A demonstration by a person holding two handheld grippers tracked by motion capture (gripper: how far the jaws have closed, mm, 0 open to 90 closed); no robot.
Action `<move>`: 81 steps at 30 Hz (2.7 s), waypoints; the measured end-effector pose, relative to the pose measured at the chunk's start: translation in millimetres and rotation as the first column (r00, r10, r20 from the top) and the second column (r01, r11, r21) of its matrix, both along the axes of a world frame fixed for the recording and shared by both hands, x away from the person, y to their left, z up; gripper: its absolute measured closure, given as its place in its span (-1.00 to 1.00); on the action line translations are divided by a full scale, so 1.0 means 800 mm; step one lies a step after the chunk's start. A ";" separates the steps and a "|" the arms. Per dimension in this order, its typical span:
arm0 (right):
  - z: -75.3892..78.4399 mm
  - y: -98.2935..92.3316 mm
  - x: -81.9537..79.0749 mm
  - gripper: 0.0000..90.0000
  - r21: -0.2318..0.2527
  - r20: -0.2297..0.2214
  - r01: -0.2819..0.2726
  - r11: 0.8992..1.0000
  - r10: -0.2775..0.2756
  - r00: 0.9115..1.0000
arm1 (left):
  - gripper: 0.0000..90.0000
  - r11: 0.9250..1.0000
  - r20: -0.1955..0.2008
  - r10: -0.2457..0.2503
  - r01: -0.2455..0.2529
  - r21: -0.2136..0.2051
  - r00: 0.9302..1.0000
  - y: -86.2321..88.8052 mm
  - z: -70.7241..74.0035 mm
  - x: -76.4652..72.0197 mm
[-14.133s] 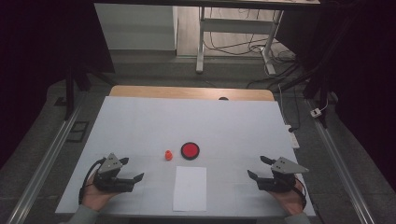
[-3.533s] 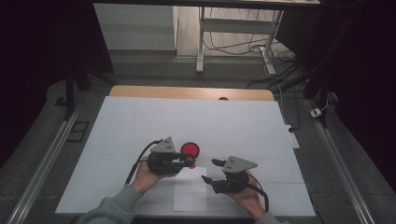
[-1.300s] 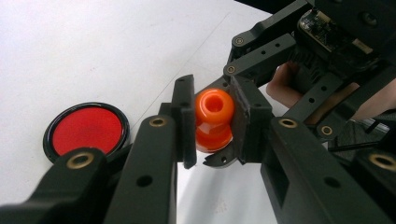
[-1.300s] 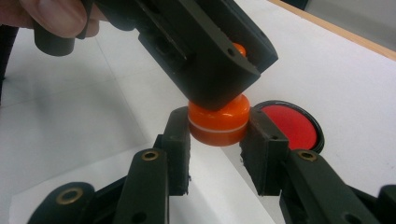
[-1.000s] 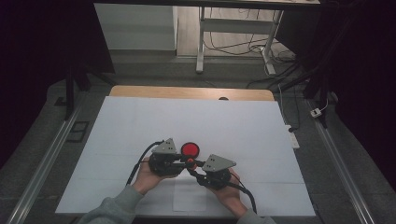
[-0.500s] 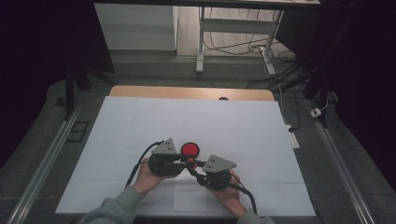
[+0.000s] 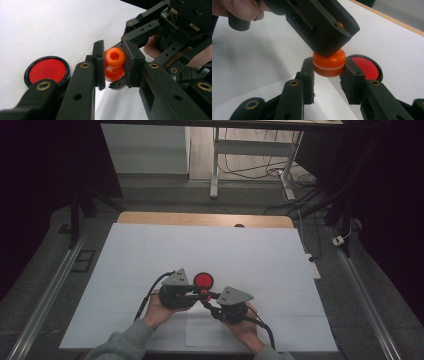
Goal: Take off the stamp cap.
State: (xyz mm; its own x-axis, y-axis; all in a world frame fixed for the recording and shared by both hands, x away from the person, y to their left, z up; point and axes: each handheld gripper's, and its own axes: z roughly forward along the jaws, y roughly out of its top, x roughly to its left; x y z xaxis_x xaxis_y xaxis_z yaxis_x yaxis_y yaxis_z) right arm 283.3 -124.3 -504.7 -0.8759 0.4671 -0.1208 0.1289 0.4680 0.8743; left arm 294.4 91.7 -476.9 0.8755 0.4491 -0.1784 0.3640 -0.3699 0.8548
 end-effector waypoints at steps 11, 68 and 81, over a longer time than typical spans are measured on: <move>-0.001 -0.001 0.001 0.44 -0.036 0.005 0.000 0.999 0.000 1.000 | 0.62 0.998 0.025 0.029 -0.028 -0.054 0.999 0.010 0.007 -0.001; 0.004 -0.128 0.006 0.43 0.026 -0.021 0.198 0.980 -0.197 0.980 | 0.61 0.998 0.017 0.056 -0.055 -0.040 0.998 0.025 0.007 0.002; 0.007 -0.186 -0.001 0.43 0.022 -0.009 0.280 0.960 -0.280 0.960 | 0.61 0.997 0.019 0.072 -0.072 -0.034 0.997 0.030 0.007 0.004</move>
